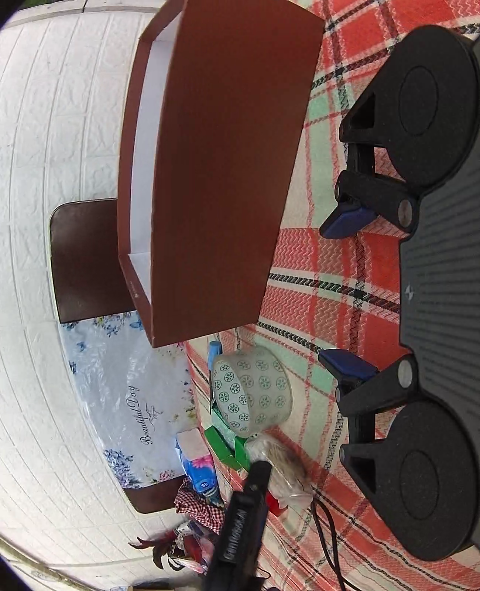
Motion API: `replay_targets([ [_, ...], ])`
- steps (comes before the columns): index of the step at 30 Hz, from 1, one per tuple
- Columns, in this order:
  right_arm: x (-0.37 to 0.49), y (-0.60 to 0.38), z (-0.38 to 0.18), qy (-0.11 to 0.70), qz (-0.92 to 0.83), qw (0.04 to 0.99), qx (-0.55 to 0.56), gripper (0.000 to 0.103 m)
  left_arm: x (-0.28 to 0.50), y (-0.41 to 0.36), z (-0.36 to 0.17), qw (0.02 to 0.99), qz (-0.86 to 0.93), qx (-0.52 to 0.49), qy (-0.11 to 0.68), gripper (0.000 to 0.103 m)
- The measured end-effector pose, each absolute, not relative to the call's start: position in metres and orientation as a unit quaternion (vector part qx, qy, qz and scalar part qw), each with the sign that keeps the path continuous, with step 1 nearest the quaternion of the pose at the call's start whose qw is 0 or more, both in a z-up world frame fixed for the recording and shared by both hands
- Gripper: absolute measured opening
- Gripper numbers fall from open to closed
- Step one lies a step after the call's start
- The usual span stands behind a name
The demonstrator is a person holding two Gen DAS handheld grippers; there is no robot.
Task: Organize objects
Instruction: 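Move the left gripper to the cotton swab bag and grasp it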
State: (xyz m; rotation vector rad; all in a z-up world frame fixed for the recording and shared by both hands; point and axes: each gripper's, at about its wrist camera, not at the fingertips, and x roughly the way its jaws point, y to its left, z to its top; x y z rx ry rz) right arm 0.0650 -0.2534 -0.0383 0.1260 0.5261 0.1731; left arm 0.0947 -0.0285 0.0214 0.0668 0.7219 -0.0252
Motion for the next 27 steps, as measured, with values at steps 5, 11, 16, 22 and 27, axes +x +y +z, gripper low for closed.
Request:
replay_targets([
  [5,0.065,-0.250,-0.038,0.268,0.084,0.958,0.049,0.067,0.090,0.006,0.007,0.935,0.015,0.017,0.354,0.067],
  [11,0.060,-0.220,-0.032,0.270,0.120,0.955,-0.001,0.067,0.089,0.077,-0.014,0.931,0.102,-0.033,0.350,0.069],
  [16,0.071,-0.178,-0.031,0.291,0.194,0.937,-0.020,0.068,0.076,0.101,-0.033,0.945,0.133,-0.046,0.296,0.078],
  [22,0.101,-0.130,-0.025,0.282,0.243,0.928,-0.021,0.074,0.077,0.093,-0.034,0.951,0.113,-0.032,0.285,0.078],
  [27,0.132,-0.102,-0.024,0.287,0.262,0.921,-0.014,0.083,0.073,0.104,-0.036,0.953,0.099,-0.064,0.279,0.080],
])
